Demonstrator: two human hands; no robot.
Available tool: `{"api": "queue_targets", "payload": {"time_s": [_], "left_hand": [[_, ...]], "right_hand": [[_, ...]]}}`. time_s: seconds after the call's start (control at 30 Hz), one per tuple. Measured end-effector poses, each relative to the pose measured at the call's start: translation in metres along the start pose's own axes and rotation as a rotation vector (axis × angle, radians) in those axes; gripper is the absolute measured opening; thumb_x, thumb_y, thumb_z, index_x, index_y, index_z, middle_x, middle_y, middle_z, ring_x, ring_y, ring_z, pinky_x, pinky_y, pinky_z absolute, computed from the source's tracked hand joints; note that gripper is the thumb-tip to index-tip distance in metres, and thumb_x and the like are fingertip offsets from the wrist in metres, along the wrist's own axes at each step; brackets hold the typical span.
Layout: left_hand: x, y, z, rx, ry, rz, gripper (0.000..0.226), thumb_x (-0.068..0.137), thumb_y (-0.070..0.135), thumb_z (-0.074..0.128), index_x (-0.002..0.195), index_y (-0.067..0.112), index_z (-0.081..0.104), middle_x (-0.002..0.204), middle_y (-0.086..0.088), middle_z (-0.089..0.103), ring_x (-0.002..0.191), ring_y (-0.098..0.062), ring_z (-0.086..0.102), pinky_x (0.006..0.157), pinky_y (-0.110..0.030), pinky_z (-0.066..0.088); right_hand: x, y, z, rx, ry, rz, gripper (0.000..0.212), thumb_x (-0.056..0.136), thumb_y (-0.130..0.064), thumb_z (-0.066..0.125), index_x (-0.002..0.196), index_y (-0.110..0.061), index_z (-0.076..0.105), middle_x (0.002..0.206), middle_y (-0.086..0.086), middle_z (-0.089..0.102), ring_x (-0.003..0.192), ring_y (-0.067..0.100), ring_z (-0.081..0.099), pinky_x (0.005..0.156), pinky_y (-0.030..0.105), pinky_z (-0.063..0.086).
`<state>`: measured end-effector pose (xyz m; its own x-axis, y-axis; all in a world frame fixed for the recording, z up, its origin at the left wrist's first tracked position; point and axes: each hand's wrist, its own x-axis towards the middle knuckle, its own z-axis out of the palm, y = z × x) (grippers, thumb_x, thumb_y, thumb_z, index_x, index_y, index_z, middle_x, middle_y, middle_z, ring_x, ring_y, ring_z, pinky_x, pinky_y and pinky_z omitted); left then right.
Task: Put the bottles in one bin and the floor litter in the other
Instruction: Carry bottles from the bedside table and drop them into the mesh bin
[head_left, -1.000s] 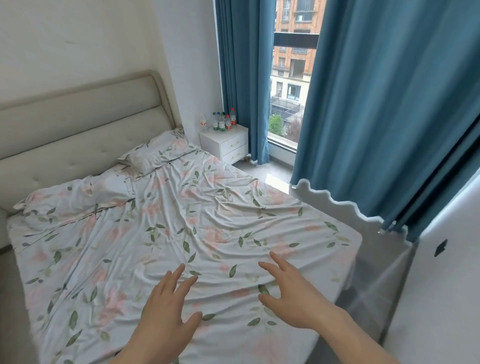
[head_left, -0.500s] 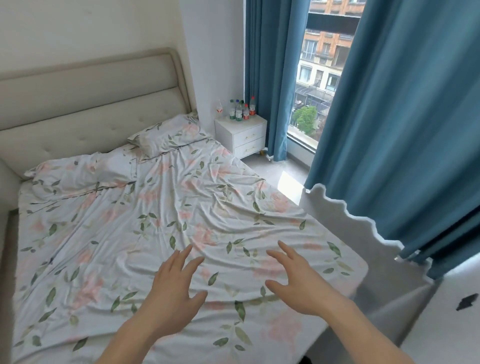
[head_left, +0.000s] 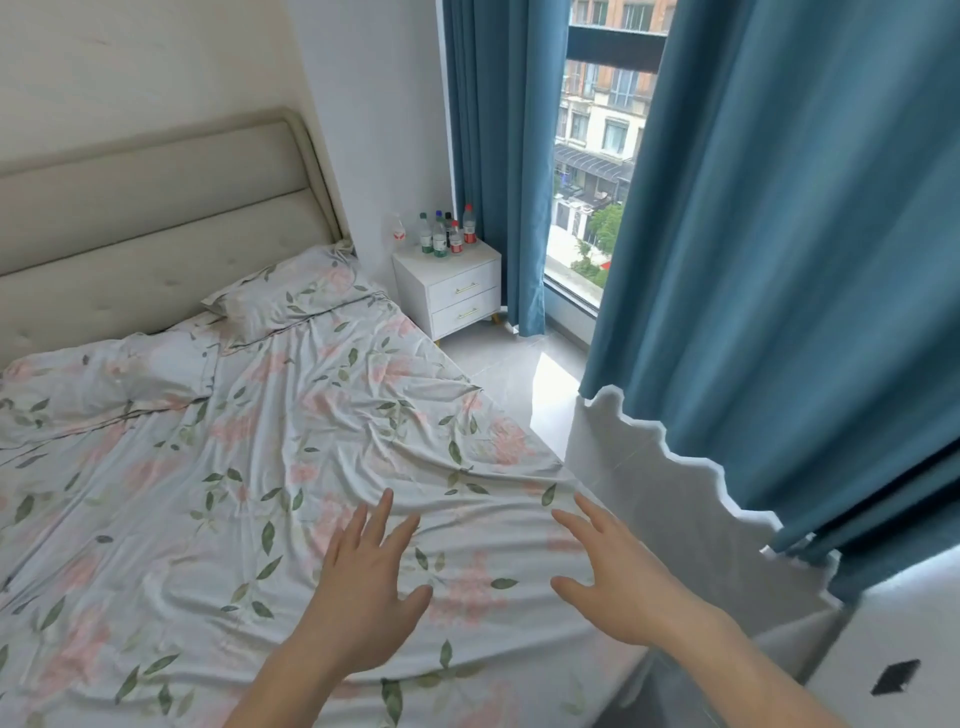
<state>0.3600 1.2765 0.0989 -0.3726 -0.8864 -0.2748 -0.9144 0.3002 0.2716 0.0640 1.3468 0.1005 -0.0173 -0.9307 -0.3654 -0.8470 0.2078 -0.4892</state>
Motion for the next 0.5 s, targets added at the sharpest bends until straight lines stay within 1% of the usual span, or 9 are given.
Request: {"api": "queue_targets", "payload": {"time_s": [0.17, 0.33, 0.43, 0.5], "left_hand": [[0.025, 0.015, 0.01, 0.012, 0.007, 0.027, 0.081, 0.098, 0.061, 0.045, 0.161, 0.039, -0.002, 0.162, 0.008, -0.034, 0.153, -0.022, -0.026, 0.127, -0.045, -0.006], [0.043, 0.04, 0.019, 0.015, -0.023, 0.064, 0.082, 0.097, 0.061, 0.045, 0.16, 0.04, -0.003, 0.163, 0.009, -0.033, 0.153, -0.022, -0.027, 0.126, -0.045, -0.006], [0.063, 0.057, 0.016, 0.008, 0.002, 0.066, 0.082, 0.097, 0.061, 0.046, 0.16, 0.041, -0.003, 0.162, 0.01, -0.033, 0.153, -0.021, -0.027, 0.126, -0.044, -0.006], [0.081, 0.072, 0.017, 0.019, 0.01, 0.064, 0.082, 0.098, 0.06, 0.046, 0.16, 0.04, -0.005, 0.162, 0.009, -0.034, 0.153, -0.022, -0.027, 0.126, -0.043, -0.007]], "right_hand": [[-0.002, 0.031, -0.007, -0.027, 0.029, 0.052, 0.079, 0.094, -0.053, 0.056, 0.159, -0.04, 0.013, 0.168, -0.014, -0.009, 0.156, 0.013, -0.003, 0.126, 0.036, 0.016], [-0.004, 0.058, -0.028, -0.082, -0.019, 0.122, 0.081, 0.095, -0.052, 0.055, 0.161, -0.039, 0.008, 0.167, -0.013, -0.016, 0.156, 0.018, -0.009, 0.126, 0.039, 0.015], [0.01, 0.077, -0.05, -0.095, -0.007, 0.127, 0.083, 0.096, -0.052, 0.055, 0.161, -0.037, 0.007, 0.168, -0.009, -0.015, 0.157, 0.021, -0.009, 0.127, 0.041, 0.013], [0.025, 0.092, -0.065, -0.092, -0.003, 0.116, 0.083, 0.096, -0.053, 0.055, 0.161, -0.037, 0.007, 0.168, -0.009, -0.016, 0.157, 0.02, -0.009, 0.127, 0.041, 0.013]]}}
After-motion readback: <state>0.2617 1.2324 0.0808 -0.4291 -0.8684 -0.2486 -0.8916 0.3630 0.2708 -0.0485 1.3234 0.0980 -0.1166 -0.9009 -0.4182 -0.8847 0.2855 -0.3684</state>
